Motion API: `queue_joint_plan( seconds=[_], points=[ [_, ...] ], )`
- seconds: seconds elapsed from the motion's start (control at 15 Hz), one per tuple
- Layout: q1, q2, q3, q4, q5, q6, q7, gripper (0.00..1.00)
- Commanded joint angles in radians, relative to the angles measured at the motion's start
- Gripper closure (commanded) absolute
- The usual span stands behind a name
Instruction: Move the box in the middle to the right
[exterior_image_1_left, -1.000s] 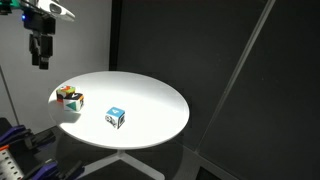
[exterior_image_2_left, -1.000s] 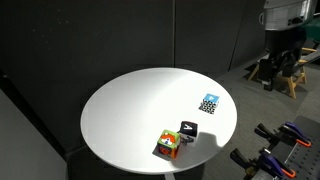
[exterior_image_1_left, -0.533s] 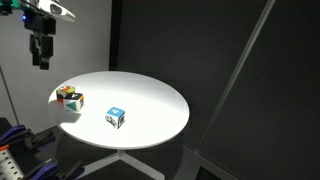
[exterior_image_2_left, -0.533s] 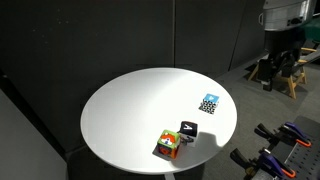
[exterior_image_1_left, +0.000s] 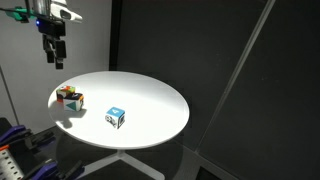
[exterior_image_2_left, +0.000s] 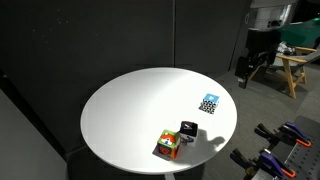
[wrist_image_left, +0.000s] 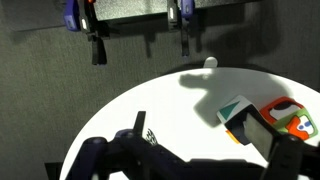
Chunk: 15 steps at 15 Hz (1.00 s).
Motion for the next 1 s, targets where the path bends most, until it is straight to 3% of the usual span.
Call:
queue_joint_plan(
  seconds=[0.0,0.47,0.93],
  points=[
    [0.042,0.058,-0.035,0.034,0.048,0.086,-0.063,0.0],
    [0.106,0.158,-0.05,0.051,0.058,0.258,-0.234,0.0],
    [0.145,0.309,-0.029,0.072,0.034,0.432,-0.315,0.0]
  ],
)
